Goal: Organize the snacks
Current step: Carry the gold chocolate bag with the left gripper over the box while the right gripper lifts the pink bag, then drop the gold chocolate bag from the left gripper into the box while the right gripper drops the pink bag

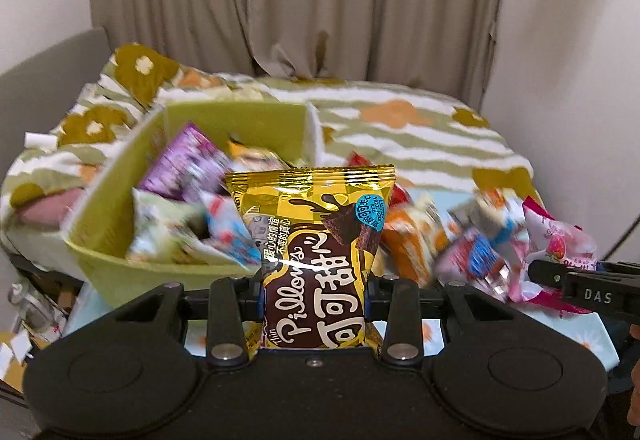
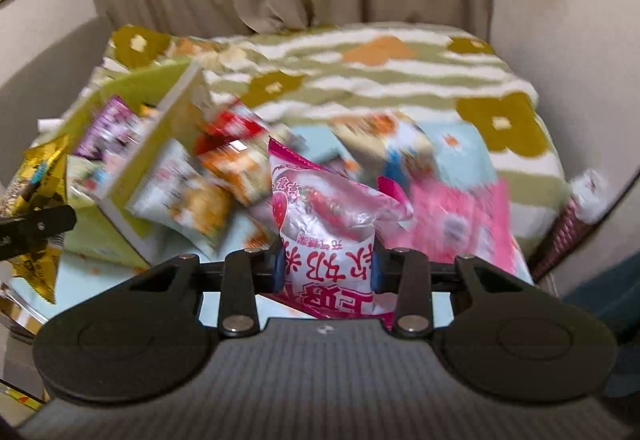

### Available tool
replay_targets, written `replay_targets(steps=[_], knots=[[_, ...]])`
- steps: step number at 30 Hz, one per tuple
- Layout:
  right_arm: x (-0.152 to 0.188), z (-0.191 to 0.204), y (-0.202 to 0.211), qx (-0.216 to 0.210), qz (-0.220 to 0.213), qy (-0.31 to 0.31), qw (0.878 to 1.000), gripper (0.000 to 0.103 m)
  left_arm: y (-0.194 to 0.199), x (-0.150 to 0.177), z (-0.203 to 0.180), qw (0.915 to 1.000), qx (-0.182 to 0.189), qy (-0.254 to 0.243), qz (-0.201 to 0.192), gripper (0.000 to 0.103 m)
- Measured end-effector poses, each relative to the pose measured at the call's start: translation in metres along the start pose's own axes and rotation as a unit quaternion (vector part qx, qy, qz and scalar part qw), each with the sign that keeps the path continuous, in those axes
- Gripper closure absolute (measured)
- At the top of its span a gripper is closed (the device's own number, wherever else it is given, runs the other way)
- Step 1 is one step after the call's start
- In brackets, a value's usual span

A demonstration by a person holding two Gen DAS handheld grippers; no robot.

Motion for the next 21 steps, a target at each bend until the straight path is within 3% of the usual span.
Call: replay_targets(steps=[12, 21], knots=[[-0.088, 0.141, -0.023, -0.062, -0.043, 0.032, 0.997, 0.051, -0.011, -0.081, 0.101, 0.9993, -0.02, -0.008, -0.031, 0.06], [-0.135, 0.214, -0.065, -0.051, -0.049, 0.023, 0.997, 0.051, -0.064, -0.127, 0.155, 0.9993, 0.009, -0.034, -0.01, 0.06]])
Point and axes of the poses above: each gripper's, at about its wrist camera, not at the fingertips, and y roughly against the way its jaws point, z to its left, x to its underside, the point moved 8 cm from there along -y, roughly the way its jaws point, and after that the axes turned 2 degrees about z, right-handed, at the moved point
